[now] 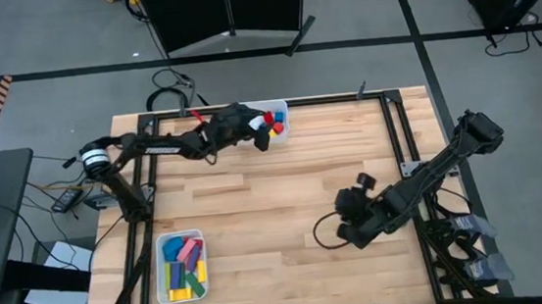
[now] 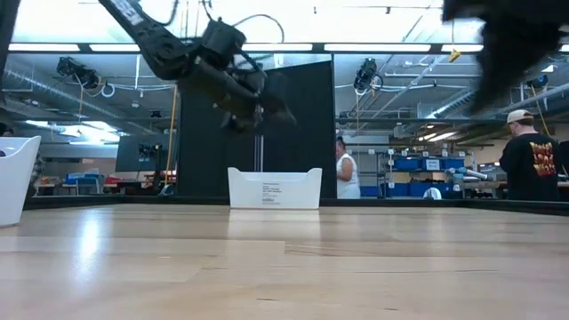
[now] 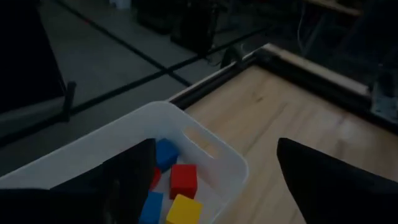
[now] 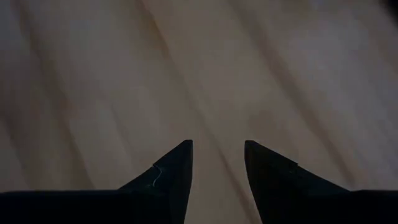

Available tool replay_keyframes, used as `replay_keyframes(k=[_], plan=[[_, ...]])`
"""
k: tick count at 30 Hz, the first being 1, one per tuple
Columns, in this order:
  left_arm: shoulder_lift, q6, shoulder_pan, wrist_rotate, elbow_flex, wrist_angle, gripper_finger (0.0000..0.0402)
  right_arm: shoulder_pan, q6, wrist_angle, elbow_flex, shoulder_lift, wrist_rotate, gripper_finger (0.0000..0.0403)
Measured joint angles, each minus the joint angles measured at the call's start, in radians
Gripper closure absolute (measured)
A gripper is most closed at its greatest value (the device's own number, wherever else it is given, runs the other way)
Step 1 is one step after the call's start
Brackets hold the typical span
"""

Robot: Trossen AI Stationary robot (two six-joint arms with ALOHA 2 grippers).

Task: Sort blocks by size
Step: Put the green cube block into the top white bin

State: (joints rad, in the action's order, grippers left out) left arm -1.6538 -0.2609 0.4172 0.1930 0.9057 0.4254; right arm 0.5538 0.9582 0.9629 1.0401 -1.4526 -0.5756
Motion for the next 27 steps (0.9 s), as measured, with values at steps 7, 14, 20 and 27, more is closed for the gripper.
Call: replay_keyframes(k=[7, 14, 20, 27], plan=[[0.219, 0.027, -0.06, -0.065, -0.176, 0.101, 0.0094, 0.01, 0.13, 0.378, 0.0, -0.003, 0.393, 0.024], [0.481, 0.004, -0.125, -0.148, -0.376, 0.237, 0.0109, 0.021, 0.152, 0.463, -0.032, -0.002, 0.529, 0.0185], [0.646, -0.005, -0.184, -0.153, -0.471, 0.236, 0.0111, 0.002, 0.15, 0.427, -0.136, -0.002, 0.614, 0.0127], [0.72, -0.005, -0.225, -0.15, -0.495, 0.223, 0.0111, -0.011, 0.117, 0.33, -0.214, 0.017, 0.658, 0.0093]])
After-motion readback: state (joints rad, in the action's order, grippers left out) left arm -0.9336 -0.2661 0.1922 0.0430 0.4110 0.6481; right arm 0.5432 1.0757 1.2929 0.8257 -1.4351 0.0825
